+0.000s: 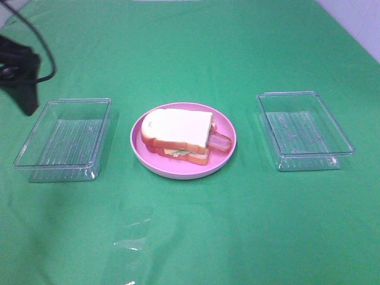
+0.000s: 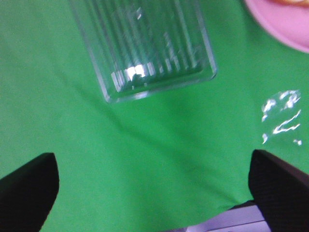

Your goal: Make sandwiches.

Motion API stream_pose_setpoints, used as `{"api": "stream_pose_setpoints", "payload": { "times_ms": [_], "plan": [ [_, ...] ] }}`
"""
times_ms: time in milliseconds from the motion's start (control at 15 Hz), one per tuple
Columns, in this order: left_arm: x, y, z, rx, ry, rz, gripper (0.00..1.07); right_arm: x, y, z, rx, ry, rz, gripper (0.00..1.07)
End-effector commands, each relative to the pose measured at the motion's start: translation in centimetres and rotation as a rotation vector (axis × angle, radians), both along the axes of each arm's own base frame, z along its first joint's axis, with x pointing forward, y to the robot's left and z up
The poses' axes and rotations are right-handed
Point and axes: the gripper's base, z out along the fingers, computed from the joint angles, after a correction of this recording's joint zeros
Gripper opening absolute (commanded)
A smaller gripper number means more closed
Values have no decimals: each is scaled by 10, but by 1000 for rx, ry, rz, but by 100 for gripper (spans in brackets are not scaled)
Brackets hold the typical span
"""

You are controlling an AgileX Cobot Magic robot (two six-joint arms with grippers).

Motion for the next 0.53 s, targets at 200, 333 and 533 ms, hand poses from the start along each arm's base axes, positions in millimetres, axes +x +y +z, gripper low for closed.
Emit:
{"api": "stream_pose_setpoints", "payload": {
  "times_ms": [200, 333, 533],
  "plan": [
    [-94, 55, -6, -19, -85, 185, 101, -3, 0, -1, -5, -32, 0, 98],
    [-178, 68, 5, -55, -211, 258, 101, -3, 0, -1, -5, -32, 0, 98],
    [-236, 73, 18, -124, -440, 288, 101, -3, 0, -1, -5, -32, 0, 98]
  ]
}}
